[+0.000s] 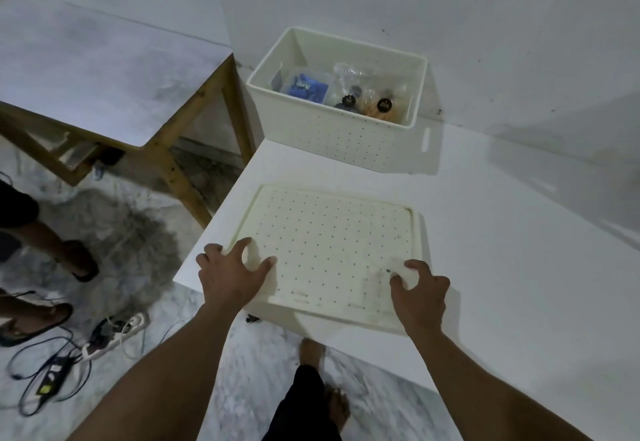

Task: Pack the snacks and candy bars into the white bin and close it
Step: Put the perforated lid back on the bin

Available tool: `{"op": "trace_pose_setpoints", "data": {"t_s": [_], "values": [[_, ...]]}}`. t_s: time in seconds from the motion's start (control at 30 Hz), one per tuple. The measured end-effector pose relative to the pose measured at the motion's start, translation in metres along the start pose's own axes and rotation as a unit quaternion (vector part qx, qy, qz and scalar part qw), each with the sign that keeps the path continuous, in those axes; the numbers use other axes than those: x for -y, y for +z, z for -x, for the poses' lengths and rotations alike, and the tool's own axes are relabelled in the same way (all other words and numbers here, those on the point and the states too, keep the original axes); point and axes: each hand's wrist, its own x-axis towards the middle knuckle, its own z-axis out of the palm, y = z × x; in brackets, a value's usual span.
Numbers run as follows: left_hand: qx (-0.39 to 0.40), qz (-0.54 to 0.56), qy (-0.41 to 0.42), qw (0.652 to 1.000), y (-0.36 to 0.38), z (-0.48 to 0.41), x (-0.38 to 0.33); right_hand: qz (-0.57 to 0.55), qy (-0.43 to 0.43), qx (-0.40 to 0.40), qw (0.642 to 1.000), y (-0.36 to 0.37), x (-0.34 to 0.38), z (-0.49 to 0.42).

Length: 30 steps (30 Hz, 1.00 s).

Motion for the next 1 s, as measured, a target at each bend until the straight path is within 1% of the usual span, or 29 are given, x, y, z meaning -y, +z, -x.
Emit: {"op": "trace_pose_setpoints", "data": {"t_s": [0.1,0.17,0.23,0.33,0.5,0.63,0.8,1.0], "values": [[-0.067,0.017,0.046,0.997,-0.014,-0.003,-0.015,-0.024,-0.054,-0.072,0.996,-0.013,0.016,0.002],[-0.088,0.021,0.065,0.994,-0.026,-0.011,-0.03,-0.034,-0.084,-0.106,0.99,-0.021,0.03,-0.005],[-0.11,0.029,0.078,0.99,-0.043,-0.024,-0.047,-0.046,-0.103,-0.126,0.986,-0.033,0.051,-0.019],[-0.133,0.033,0.09,0.986,-0.07,-0.05,-0.076,-0.055,-0.111,-0.131,0.984,-0.049,0.089,-0.048],[-0.124,0.021,0.107,0.986,-0.111,-0.114,-0.122,-0.05,-0.118,-0.142,0.982,-0.061,0.153,-0.108],[-0.119,0.017,0.133,0.984,-0.127,-0.177,-0.151,-0.042,-0.1,-0.134,0.985,-0.053,0.196,-0.159],[-0.088,0.018,0.147,0.985,-0.122,-0.261,-0.177,-0.017,-0.075,-0.14,0.987,-0.026,0.231,-0.221],[-0.059,-0.004,0.157,0.986,-0.096,-0.336,-0.203,0.042,-0.043,-0.129,0.99,0.006,0.245,-0.281]]}}
